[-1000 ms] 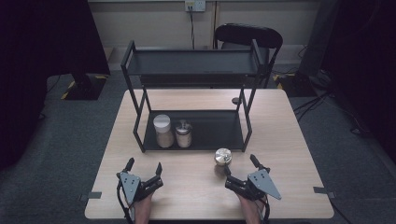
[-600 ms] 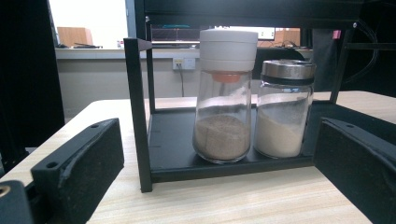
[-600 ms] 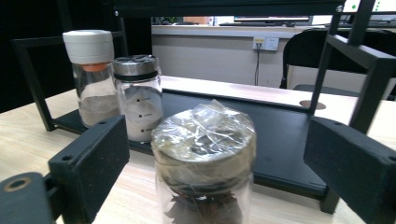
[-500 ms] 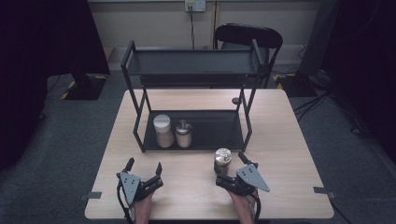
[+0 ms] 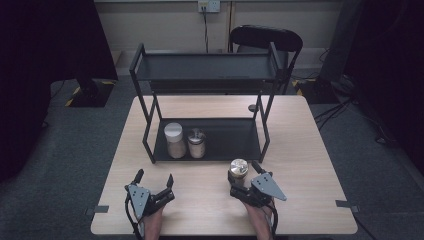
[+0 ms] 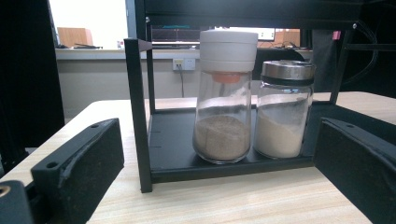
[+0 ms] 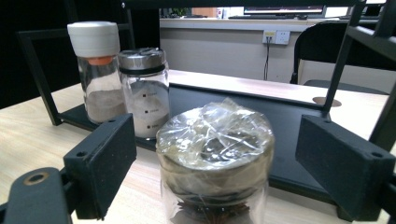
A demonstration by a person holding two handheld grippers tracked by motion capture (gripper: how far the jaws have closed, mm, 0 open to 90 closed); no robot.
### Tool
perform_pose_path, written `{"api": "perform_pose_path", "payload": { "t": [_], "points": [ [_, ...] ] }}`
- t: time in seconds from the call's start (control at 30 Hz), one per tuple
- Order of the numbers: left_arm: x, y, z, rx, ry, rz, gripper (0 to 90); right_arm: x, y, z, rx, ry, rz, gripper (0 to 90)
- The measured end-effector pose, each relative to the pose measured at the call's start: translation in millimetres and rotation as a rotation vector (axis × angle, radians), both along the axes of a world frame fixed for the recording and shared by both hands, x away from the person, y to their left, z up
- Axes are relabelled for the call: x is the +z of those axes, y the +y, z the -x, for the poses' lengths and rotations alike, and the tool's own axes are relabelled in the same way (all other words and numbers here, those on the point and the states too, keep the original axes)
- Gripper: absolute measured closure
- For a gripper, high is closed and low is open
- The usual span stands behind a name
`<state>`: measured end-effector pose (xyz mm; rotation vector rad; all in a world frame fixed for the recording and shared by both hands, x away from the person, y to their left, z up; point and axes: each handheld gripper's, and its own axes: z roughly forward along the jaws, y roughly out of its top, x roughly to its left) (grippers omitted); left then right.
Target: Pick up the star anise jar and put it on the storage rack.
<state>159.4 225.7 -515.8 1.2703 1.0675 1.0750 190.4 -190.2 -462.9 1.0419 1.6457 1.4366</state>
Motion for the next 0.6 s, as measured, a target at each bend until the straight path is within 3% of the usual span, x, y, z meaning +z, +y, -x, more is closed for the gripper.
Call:
{"api": "perform_pose_path", "payload": {
  "t": [0.6],
  "points": [
    [-0.5, 0.0, 0.2, -0.001, -0.003, 0.0, 1.3, -1.6, 4.5, -8.6, 0.011, 0.037, 0.025, 18.5]
  ]
}}
